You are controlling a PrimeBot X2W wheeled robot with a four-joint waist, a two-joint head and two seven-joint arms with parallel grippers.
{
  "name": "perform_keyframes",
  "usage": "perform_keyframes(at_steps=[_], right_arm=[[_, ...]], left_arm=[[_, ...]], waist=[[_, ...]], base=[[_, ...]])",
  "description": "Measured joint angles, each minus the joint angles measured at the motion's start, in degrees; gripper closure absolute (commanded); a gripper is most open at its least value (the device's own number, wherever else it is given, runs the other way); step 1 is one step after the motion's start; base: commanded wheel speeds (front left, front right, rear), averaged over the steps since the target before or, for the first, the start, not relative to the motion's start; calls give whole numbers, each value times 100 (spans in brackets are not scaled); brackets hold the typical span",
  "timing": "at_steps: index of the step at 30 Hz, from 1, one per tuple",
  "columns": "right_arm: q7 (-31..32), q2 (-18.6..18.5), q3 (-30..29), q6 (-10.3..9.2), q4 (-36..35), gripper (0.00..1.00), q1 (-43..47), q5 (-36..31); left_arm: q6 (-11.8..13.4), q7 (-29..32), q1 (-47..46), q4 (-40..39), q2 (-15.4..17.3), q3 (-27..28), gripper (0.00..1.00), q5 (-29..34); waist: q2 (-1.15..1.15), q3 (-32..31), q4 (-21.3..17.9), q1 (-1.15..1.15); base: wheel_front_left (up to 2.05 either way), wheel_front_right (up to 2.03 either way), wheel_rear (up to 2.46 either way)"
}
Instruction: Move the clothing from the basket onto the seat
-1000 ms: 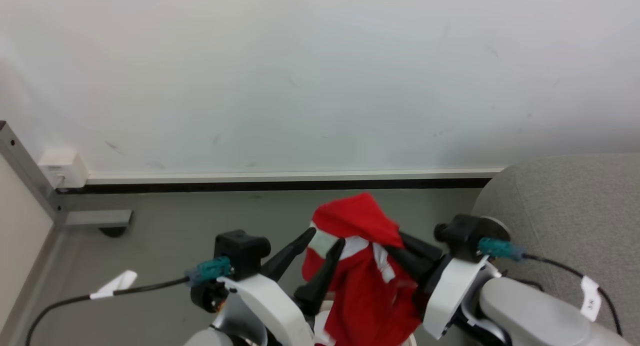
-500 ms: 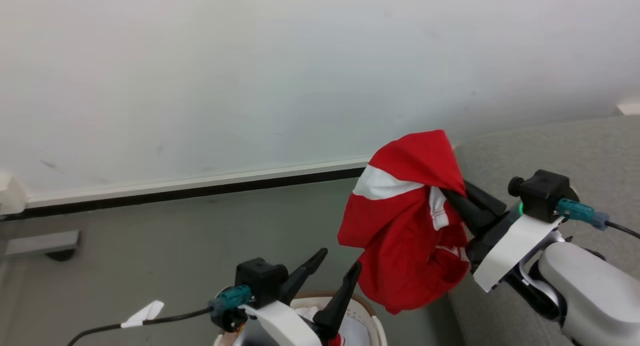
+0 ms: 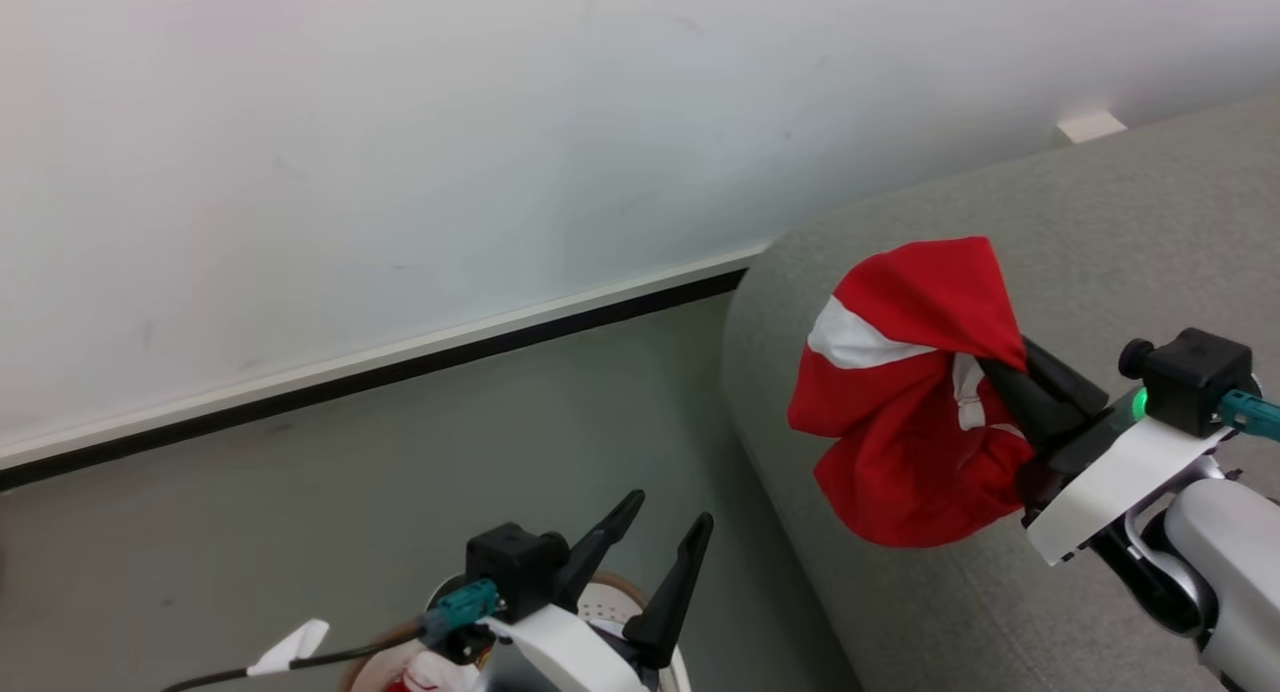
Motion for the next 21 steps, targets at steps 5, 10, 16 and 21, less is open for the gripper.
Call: perform_keyframes(at_steps=[5,10,16,21], right_arm=[[0,-163,-292,0,-82,100,90,-47],[0,-198,-543,0,-183,100,182,-92],[1,-293,-1276,0,-104,100,114,-376],[0,-283,-2565,0,98,100,-495,-946]], left_arm=[[-12,-68,-62,55,-55,-83,0,26],[-38,-67,-193,51,-62,-168,0,91],[-82,16,-673,-103,-38,-245,0,302],[-203,193,-1389,-344,52,-346,0,558]], waist=[[0,130,-300,0],[0,358,-471,0],[0,832,-468,0],[0,1495,-326,0]], base=[[0,0,0],[0,0,0],[0,0,0],[0,0,0]])
